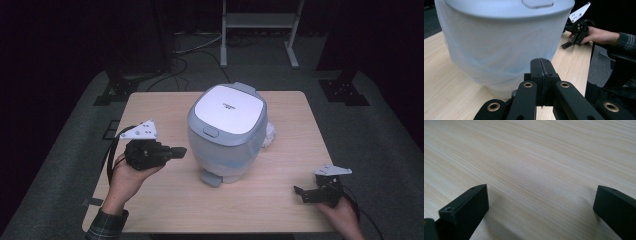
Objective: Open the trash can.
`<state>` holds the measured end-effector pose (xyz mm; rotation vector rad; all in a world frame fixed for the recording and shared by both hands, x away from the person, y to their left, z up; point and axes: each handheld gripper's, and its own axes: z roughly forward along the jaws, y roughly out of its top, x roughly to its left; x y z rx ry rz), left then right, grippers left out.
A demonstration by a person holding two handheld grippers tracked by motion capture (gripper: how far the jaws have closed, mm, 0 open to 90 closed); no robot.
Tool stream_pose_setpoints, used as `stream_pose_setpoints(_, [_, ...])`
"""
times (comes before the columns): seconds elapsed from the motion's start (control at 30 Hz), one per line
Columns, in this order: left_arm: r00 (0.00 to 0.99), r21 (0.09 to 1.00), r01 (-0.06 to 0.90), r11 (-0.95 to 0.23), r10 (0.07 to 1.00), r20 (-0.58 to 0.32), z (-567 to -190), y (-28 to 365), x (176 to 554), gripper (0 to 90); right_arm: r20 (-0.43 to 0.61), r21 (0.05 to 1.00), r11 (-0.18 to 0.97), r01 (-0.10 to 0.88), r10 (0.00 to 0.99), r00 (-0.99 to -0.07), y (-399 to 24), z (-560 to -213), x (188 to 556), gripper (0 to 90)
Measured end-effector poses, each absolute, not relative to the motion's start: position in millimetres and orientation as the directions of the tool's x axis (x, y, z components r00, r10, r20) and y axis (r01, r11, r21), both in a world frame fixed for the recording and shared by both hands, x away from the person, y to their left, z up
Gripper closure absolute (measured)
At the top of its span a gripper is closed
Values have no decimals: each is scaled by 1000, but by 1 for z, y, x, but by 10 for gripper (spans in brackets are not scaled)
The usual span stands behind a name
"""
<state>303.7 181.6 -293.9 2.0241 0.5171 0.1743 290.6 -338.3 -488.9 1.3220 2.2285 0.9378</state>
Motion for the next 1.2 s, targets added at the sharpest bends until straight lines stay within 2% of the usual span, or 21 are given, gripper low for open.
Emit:
stream_pose_setpoints(0.63, [919,880,225,-418,391,-50,-256,158,316,900,9,711,334,619,875,-483,-338,-489,291,0])
stream_pose_setpoints(1.2, [929,885,198,-421,369,-32,-246,133,331,900,10,711,333,619,876,-483,-338,-489,291,0])
